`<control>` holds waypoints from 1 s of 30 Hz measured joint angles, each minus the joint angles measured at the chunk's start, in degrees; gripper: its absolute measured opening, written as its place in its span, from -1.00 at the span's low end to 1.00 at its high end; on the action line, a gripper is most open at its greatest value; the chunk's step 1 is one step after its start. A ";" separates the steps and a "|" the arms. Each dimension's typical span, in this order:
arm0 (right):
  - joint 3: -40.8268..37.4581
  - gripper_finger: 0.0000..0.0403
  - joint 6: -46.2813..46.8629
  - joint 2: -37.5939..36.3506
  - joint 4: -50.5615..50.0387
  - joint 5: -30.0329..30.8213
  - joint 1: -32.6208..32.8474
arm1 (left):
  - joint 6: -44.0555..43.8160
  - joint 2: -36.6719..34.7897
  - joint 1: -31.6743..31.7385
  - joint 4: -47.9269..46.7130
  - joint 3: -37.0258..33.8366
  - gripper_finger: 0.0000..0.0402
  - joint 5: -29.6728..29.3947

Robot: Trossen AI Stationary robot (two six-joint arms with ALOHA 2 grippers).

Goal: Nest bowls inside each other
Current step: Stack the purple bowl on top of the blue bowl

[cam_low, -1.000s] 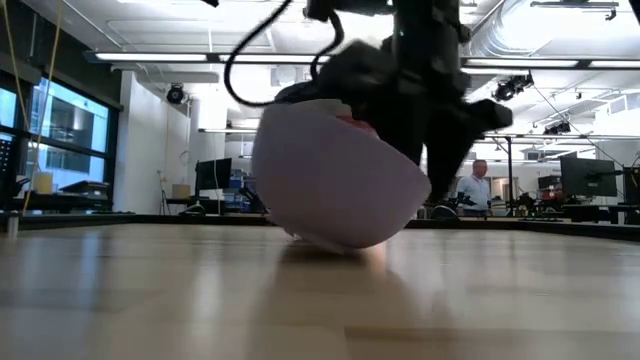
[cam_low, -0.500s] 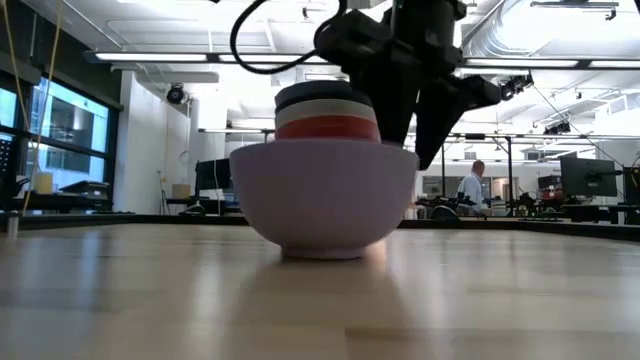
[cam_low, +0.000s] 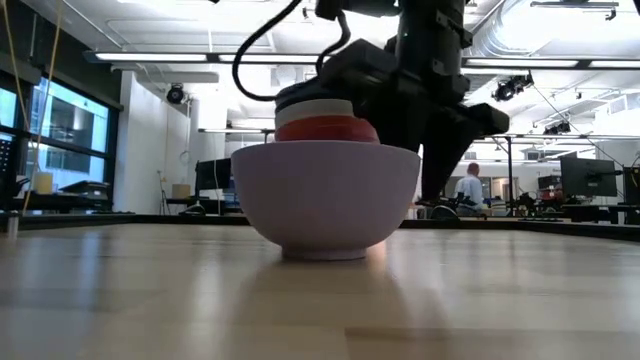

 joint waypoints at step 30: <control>12.33 -1.00 -15.85 -0.85 -11.23 -2.69 -0.73 | 0.00 0.04 0.00 0.09 0.00 -0.08 0.20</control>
